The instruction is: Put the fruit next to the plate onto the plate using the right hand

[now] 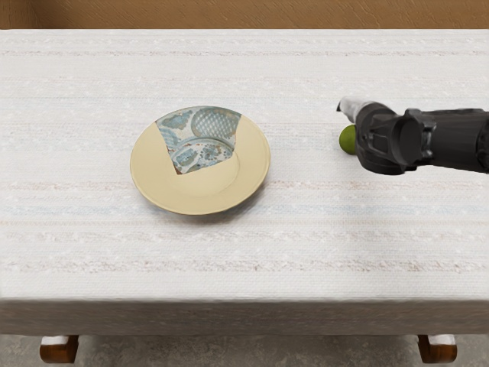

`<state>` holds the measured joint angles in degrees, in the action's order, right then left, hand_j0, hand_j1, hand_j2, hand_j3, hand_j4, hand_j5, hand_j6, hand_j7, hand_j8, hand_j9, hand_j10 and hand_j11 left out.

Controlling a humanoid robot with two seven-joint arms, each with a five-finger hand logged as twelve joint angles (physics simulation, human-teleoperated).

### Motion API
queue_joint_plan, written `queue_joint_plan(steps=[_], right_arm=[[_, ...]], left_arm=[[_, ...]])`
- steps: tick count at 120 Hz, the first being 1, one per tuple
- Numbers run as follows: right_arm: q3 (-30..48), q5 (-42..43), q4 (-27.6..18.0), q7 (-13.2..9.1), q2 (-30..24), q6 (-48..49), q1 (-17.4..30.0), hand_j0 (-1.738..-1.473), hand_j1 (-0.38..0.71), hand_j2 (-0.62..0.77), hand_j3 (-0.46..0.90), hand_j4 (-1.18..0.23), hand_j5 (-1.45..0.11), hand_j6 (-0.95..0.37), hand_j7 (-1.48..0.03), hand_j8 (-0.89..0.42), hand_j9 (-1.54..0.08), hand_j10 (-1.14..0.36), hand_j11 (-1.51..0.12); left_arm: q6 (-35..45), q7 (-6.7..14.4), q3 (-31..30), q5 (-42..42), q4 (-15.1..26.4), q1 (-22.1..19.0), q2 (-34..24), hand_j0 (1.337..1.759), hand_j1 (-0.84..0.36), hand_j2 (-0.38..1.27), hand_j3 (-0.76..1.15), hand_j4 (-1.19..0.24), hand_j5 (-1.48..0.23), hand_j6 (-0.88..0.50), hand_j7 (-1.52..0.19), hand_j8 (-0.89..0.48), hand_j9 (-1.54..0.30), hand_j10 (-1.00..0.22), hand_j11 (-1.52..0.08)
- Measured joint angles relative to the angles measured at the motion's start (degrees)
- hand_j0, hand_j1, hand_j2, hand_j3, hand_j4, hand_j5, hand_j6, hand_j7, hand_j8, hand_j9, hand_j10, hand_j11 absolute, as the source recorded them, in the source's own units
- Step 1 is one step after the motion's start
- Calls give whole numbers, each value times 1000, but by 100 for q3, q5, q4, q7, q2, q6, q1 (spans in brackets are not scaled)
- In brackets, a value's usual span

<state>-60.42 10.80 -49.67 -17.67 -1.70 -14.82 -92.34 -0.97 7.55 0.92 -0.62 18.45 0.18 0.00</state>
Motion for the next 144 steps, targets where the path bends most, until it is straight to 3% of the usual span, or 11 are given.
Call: queue_joint_plan(steps=[40, 93, 116, 144], right_arm=[[8, 26, 554, 1, 156, -3, 490, -1658, -102, -40, 0, -208, -269, -209, -269, -208, -269, -208, -269], [51, 20, 787, 1, 169, -3, 698, -1658, 118, -77, 0, -391, -507, -391, -507, -391, -507, -391, -507], [72, 32, 847, 1, 170, -19, 787, -1655, 200, -85, -1, -495, -574, -351, -606, -435, -582, -491, -581], [208, 33, 902, -5, 168, -3, 804, -1650, 228, 120, 0, -530, -812, -349, -834, -401, -827, -654, -826]], left_arm=[[0, 1, -1, 0, 1, 0, 0, 1658, 349, 0, 0, 0, 0, 0, 0, 0, 0, 0, 0], [0, 1, 1, 0, 0, 0, 0, 1658, 349, 0, 0, 0, 0, 0, 0, 0, 0, 0, 0], [0, 1, 0, 0, 0, 0, 0, 1658, 349, 0, 0, 0, 0, 0, 0, 0, 0, 0, 0], [0, 1, -1, 0, -2, 0, 0, 1658, 349, 0, 0, 0, 0, 0, 0, 0, 0, 0, 0]])
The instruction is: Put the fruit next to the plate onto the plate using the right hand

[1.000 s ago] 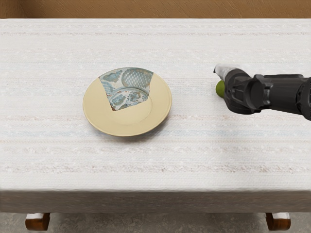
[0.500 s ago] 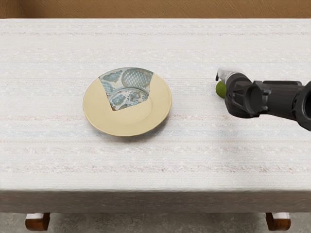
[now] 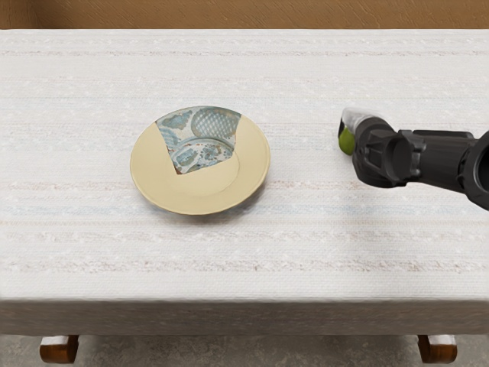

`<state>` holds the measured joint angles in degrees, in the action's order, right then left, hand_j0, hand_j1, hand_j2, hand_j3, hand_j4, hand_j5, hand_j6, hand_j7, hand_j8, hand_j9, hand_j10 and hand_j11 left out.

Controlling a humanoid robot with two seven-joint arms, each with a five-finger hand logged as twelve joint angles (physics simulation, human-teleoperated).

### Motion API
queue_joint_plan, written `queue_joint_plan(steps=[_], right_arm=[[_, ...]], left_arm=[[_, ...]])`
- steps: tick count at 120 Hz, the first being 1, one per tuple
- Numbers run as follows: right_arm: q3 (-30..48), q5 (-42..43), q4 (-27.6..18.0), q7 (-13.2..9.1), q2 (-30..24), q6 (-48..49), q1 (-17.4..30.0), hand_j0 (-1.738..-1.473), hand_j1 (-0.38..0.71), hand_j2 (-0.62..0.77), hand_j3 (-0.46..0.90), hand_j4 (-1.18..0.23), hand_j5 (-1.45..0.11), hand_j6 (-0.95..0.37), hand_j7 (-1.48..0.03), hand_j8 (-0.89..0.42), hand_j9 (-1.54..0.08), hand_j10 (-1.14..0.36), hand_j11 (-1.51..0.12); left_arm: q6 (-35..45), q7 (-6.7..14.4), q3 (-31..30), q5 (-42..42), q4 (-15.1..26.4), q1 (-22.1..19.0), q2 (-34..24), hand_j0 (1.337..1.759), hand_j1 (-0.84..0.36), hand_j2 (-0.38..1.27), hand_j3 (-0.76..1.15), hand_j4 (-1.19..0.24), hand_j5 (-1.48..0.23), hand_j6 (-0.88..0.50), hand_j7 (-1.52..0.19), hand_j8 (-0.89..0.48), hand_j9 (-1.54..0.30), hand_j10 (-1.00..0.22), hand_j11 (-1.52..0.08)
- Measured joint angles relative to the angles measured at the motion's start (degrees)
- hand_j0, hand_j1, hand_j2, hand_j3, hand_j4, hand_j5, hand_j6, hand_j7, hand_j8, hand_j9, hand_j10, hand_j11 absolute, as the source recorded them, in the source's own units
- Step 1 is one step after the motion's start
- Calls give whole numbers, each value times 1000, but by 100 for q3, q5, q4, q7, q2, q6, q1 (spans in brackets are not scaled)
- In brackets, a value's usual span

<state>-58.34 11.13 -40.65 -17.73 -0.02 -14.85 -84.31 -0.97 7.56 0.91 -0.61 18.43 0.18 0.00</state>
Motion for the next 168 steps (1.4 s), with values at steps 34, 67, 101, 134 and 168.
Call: queue_joint_plan(steps=[34, 67, 101, 134, 168], right_arm=[[171, -7, 97, -5, -16, 29, -114, -1647, 204, 86, -1, -500, -973, -318, -955, -334, -986, -657, -973], [720, -11, 47, -83, -10, 634, -858, -1646, 197, 99, 0, -495, -1024, -308, -992, -318, -1037, -647, -1025], [1089, -12, -50, -220, 2, 1460, -1796, -1646, 193, 99, 0, -488, -1052, -304, -1009, -311, -1062, -641, -1048], [1481, 79, -59, -245, 2, 1673, -1975, -1646, 210, 137, -1, -478, -1056, -296, -1013, -298, -1069, -628, -1053], [2057, 410, -94, 192, 2, 2032, -1618, -1647, 207, 159, 0, -500, -1050, -308, -1017, -314, -1064, -638, -1063]], left_arm=[[0, -1, 0, 0, 2, 0, 0, 1658, 349, 0, 0, 0, 0, 0, 0, 0, 0, 0, 0], [0, 0, -1, 0, 1, 0, 0, 1658, 349, 0, 0, 0, 0, 0, 0, 0, 0, 0, 0], [0, 0, -1, 0, 2, 0, 0, 1658, 349, 0, 0, 0, 0, 0, 0, 0, 0, 0, 0], [0, 0, 0, 0, 1, 0, 0, 1658, 349, 0, 0, 0, 0, 0, 0, 0, 0, 0, 0], [0, 0, 2, -1, 2, 0, 0, 1658, 349, 0, 0, 0, 0, 0, 0, 0, 0, 0, 0]])
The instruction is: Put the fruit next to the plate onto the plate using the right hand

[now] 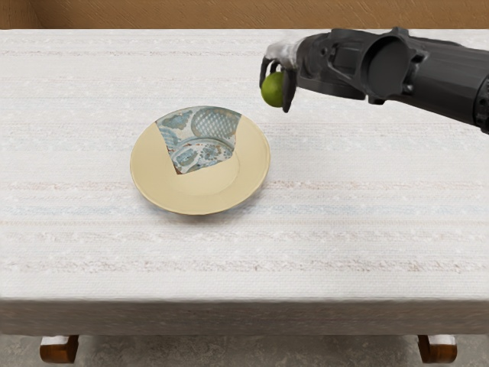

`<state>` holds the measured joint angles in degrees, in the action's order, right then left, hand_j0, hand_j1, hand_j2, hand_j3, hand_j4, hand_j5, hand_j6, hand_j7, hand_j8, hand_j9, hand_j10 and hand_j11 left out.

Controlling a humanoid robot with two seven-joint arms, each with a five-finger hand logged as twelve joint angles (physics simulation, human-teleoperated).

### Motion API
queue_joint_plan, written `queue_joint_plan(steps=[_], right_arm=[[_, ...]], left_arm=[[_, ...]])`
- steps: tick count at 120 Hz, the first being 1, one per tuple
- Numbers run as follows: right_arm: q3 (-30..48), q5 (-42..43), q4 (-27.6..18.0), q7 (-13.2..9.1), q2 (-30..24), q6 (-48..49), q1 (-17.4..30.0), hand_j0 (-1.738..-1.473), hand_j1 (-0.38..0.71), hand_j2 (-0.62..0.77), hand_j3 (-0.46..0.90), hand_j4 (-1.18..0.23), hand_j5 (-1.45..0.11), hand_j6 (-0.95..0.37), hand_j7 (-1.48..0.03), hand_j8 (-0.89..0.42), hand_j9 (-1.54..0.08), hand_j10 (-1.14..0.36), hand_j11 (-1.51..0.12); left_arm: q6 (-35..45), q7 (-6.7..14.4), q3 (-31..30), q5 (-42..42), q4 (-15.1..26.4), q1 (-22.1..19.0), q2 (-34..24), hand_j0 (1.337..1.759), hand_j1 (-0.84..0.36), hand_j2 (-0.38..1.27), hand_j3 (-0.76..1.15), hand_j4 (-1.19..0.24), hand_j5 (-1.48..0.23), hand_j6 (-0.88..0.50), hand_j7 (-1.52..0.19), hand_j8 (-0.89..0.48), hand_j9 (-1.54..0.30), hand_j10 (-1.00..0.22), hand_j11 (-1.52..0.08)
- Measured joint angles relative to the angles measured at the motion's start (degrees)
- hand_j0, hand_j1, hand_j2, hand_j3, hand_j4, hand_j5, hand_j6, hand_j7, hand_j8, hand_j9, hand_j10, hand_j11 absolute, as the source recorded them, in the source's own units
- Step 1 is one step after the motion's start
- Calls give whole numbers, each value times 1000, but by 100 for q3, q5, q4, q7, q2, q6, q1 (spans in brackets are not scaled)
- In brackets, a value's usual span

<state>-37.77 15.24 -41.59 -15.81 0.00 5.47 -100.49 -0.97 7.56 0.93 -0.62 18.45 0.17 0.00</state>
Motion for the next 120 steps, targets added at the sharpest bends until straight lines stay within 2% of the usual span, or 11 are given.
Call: queue_joint_plan(steps=[11, 50, 55, 76, 88, 96, 105, 120], right_arm=[[274, 81, 7, 356, 0, 247, 103, -1647, 202, 164, 1, -500, -1065, -307, -1025, -316, -1077, -642, -1077], [720, 276, -164, 1051, 0, 539, 291, -1648, 185, 141, 0, -509, -1090, -322, -1035, -315, -1095, -647, -1090], [774, 307, -177, 1116, 0, 574, 368, -1647, 166, 103, 0, -513, -1086, -326, -1034, -321, -1092, -652, -1087], [859, 461, -197, 1234, 0, 636, 703, -1649, 170, 146, 0, -524, -1087, -335, -1031, -333, -1091, -660, -1088], [907, 503, -197, 1254, 0, 640, 756, -1647, 145, 59, 0, -533, -1083, -345, -1029, -335, -1090, -665, -1086], [940, 519, -199, 1298, 0, 642, 773, -1647, 147, 110, 0, -542, -1071, -350, -1027, -346, -1083, -675, -1082], [958, 525, -201, 1329, 0, 645, 785, -1646, 124, 68, 0, -561, -1066, -365, -1024, -356, -1080, -687, -1082], [970, 526, -195, 1349, 0, 641, 826, -1647, 117, 94, 0, -574, -1036, -375, -997, -371, -1053, -697, -1057]], left_arm=[[0, -1, 0, 0, -1, 0, 0, 1658, 349, 0, 0, 0, 0, 0, 0, 0, 0, 0, 0], [0, 0, 1, 0, -1, 0, 0, 1658, 349, 0, 0, 0, 0, 0, 0, 0, 0, 0, 0], [0, -1, 1, 0, 0, 0, 0, 1658, 349, 0, 0, 0, 0, 0, 0, 0, 0, 0, 0], [0, 0, 1, -1, -1, 0, 0, 1658, 349, 0, 0, 0, 0, 0, 0, 0, 0, 0, 0], [0, 0, 2, -1, -1, 0, 0, 1658, 349, 0, 0, 0, 0, 0, 0, 0, 0, 0, 0], [0, 0, 2, -1, -1, 0, 0, 1658, 349, 0, 0, 0, 0, 0, 0, 0, 0, 0, 0], [0, 0, 3, -1, 0, 0, 0, 1658, 349, 0, 0, 0, 0, 0, 0, 0, 0, 0, 0], [0, -1, 1, -1, 0, 0, 0, 1658, 349, 0, 0, 0, 0, 0, 0, 0, 0, 0, 0]])
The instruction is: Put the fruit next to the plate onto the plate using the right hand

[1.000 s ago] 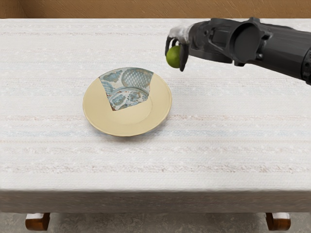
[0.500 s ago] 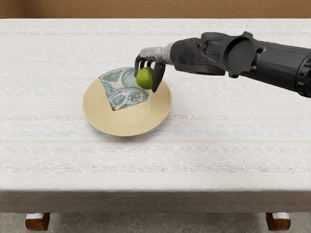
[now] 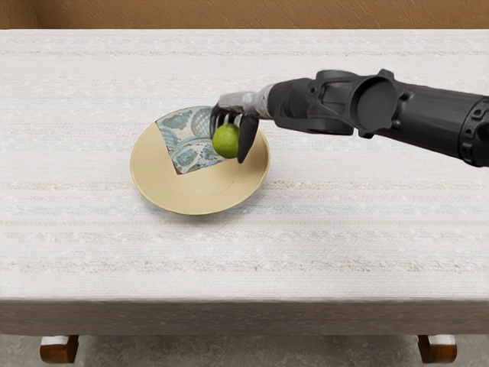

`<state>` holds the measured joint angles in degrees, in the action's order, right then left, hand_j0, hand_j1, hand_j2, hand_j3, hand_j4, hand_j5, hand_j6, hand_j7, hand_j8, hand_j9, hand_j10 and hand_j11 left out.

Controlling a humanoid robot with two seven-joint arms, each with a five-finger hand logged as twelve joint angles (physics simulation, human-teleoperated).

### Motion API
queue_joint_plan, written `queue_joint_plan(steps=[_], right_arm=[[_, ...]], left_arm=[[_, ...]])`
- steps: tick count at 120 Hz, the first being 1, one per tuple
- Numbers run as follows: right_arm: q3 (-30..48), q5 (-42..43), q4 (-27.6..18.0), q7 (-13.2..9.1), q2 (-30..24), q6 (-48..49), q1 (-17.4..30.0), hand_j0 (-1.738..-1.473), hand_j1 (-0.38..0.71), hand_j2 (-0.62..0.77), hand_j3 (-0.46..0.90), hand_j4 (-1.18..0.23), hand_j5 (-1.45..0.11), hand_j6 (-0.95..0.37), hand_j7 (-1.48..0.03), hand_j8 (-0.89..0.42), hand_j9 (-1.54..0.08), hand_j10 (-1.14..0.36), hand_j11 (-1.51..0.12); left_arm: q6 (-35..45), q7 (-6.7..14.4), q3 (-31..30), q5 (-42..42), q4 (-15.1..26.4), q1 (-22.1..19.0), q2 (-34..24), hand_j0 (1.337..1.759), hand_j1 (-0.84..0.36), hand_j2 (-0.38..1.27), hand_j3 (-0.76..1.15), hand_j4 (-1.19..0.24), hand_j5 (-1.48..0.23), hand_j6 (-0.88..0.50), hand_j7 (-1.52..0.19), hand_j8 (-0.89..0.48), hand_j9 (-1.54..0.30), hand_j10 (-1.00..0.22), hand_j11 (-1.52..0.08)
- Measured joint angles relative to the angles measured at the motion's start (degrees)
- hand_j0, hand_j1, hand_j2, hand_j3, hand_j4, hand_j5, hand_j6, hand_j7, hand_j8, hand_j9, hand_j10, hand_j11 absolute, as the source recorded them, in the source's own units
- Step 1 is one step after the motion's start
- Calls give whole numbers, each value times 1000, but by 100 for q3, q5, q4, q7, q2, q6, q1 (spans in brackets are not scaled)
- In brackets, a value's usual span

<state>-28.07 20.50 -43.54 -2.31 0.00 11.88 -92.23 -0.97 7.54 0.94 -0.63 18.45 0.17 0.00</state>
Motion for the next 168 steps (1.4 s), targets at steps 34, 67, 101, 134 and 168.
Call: queue_joint_plan(steps=[34, 67, 101, 134, 168], right_arm=[[512, 2, 114, -26, 0, 307, 133, -1655, -172, 17, 0, -201, -324, -145, -315, -145, -329, -244, -330], [1637, 50, 120, 13, -484, 2077, 93, -1657, -276, 0, 0, -76, -114, -62, -111, -61, -115, -87, -115], [1779, 304, 110, 719, -1687, 2297, 229, -1658, -302, -4, 0, -44, -60, -41, -60, -41, -61, -47, -61], [1739, 651, -267, 763, -2589, 2311, 615, -1658, -308, -5, 0, -37, -47, -37, -47, -36, -47, -37, -47], [1772, 914, -532, 728, -3281, 2312, 806, -1658, -312, -5, 0, -35, -43, -35, -42, -34, -43, -34, -43]], left_arm=[[0, 1, -1, 1, 0, 0, 0, 1658, 349, 0, 0, 0, 0, 0, 0, 0, 0, 0, 0], [0, 1, -2, 1, -2, 0, 0, 1658, 349, 0, 0, 0, 0, 0, 0, 0, 0, 0, 0], [0, 1, -1, 1, -1, 0, 0, 1658, 349, 0, 0, 0, 0, 0, 0, 0, 0, 0, 0], [0, 1, -1, 1, -1, 0, 0, 1658, 349, 0, 0, 0, 0, 0, 0, 0, 0, 0, 0], [0, 1, -1, 3, 0, 29, 0, 1658, 349, 0, 0, 0, 0, 0, 0, 0, 0, 0, 0]])
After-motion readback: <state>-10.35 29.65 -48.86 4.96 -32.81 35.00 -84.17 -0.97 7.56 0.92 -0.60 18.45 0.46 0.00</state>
